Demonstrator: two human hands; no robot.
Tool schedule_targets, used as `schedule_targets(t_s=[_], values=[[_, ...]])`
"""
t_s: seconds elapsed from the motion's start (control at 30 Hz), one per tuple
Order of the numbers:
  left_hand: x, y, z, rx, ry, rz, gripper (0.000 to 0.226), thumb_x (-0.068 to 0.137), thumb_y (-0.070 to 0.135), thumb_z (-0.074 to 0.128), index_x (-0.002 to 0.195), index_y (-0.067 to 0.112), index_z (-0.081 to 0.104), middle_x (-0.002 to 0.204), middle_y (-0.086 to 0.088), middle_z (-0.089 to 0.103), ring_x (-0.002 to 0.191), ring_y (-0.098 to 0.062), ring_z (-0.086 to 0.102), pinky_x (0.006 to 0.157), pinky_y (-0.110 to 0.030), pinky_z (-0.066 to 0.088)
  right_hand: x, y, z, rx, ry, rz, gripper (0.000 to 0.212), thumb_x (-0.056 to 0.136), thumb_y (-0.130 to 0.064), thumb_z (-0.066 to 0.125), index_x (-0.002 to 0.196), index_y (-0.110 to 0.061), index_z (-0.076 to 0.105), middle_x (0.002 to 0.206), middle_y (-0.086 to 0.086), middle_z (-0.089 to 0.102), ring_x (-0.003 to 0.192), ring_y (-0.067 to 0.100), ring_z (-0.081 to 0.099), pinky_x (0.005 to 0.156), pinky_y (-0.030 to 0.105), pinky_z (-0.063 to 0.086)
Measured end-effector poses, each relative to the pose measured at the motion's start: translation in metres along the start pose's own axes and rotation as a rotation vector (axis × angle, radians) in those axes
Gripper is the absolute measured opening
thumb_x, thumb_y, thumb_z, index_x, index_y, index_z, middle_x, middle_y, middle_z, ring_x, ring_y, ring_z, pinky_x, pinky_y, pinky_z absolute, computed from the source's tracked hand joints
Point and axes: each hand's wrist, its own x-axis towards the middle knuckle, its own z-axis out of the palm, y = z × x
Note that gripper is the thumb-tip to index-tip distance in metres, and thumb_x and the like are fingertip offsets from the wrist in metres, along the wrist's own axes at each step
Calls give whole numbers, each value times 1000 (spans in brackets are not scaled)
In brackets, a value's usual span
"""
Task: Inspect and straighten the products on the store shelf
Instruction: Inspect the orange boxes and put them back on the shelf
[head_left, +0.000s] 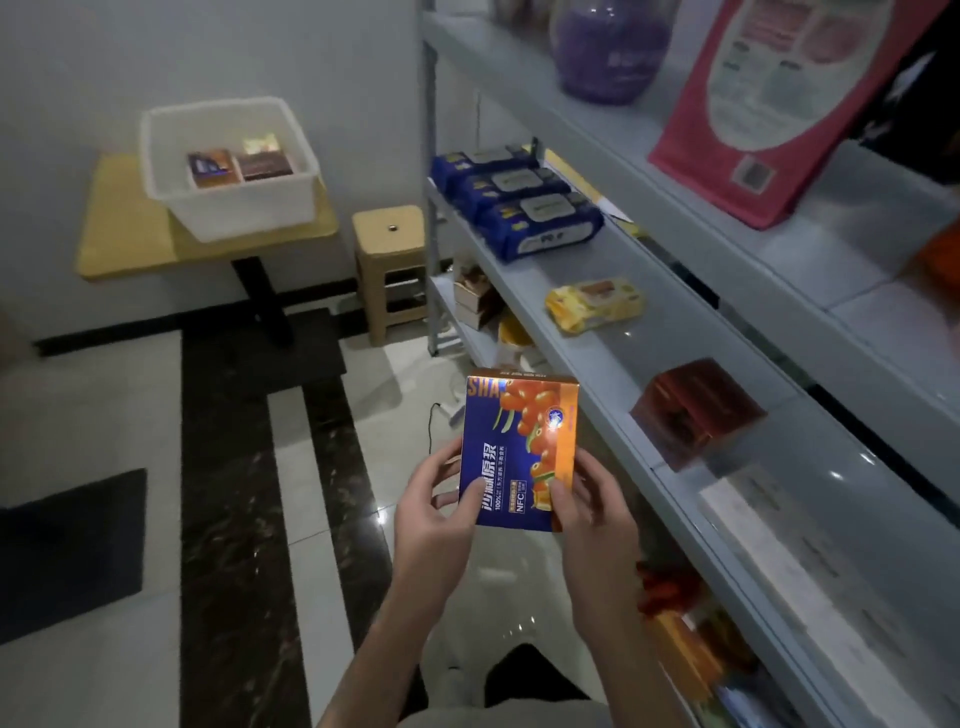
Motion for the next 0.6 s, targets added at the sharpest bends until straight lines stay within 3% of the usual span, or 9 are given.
schedule_targets(t_s=[0.17, 0.3, 0.37, 0.5, 0.6], values=[[60, 11, -33, -29, 160, -17, 45, 93, 15, 69, 133, 33, 56, 122, 8, 68, 108, -5, 70, 79, -38, 64, 49, -1, 68, -74, -163, -41, 36, 94, -24, 69, 128, -36, 61, 110, -30, 70, 108, -1, 69, 69, 21, 60], [123, 14, -46, -28, 249, 16, 46, 94, 15, 68, 132, 37, 56, 124, 10, 66, 118, -7, 65, 73, -28, 63, 106, 2, 116, -89, -265, -16, 37, 97, -24, 68, 132, -36, 62, 123, -15, 67, 113, -1, 65, 70, 24, 61], [164, 19, -48, -24, 284, 16, 46, 93, 18, 69, 129, 42, 56, 126, 11, 65, 120, -10, 64, 76, -32, 64, 145, -1, 142, -105, -304, -13, 39, 97, -25, 67, 133, -37, 61, 127, -12, 65, 114, -4, 63, 70, 23, 61], [249, 42, -43, -11, 330, 39, 52, 87, 31, 70, 137, 37, 55, 129, 10, 65, 122, -14, 64, 90, -49, 60, 229, -15, 196, -90, -372, -31, 38, 99, -22, 66, 132, -38, 62, 127, -16, 64, 115, -2, 63, 71, 22, 61], [305, 63, -43, -16, 394, 54, 50, 90, 24, 70, 136, 37, 55, 129, 10, 63, 120, -12, 63, 87, -42, 62, 279, -31, 235, -82, -431, -56, 39, 99, -19, 66, 123, -49, 61, 121, -23, 65, 115, -6, 62, 73, 22, 61]])
